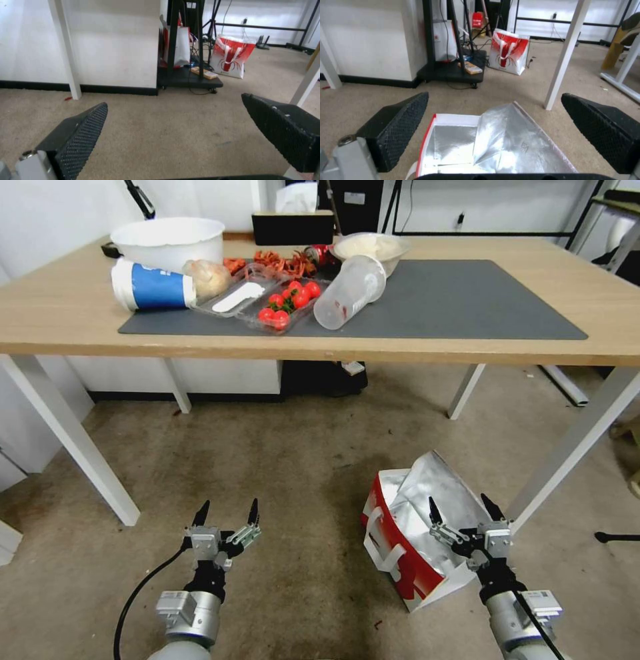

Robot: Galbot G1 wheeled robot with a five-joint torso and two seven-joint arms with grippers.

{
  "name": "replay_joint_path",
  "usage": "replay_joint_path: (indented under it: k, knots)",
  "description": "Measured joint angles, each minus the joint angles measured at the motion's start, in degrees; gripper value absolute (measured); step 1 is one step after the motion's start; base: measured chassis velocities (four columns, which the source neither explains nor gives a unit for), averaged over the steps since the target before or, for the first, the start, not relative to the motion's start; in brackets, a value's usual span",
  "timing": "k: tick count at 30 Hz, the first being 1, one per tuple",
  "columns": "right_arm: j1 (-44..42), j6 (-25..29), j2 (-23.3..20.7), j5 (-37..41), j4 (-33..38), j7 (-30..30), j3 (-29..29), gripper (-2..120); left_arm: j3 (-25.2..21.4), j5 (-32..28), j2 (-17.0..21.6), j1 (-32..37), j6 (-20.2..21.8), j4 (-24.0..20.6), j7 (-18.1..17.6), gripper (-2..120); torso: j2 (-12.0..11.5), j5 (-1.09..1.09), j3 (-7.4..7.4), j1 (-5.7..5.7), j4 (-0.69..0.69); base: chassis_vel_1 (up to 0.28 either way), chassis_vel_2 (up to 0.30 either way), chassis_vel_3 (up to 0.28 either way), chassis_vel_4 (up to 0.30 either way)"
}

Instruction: Pick up the food delivery bag from the floor and place it on the table.

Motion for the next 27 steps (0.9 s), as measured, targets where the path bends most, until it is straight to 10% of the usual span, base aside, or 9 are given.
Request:
replay_joint_path:
  k: [27]
  knots:
    - [-0.34, -0.41, -0.19, 0.06, 0.23, 0.09, 0.47, 100, 0.1, 0.26, 0.0, 0.02, -0.39, 0.24, -0.26, 100, -6.21, 0.0, -5.43, -0.79, 0.0, 0.0, 0.0, 0.0, 0.0]
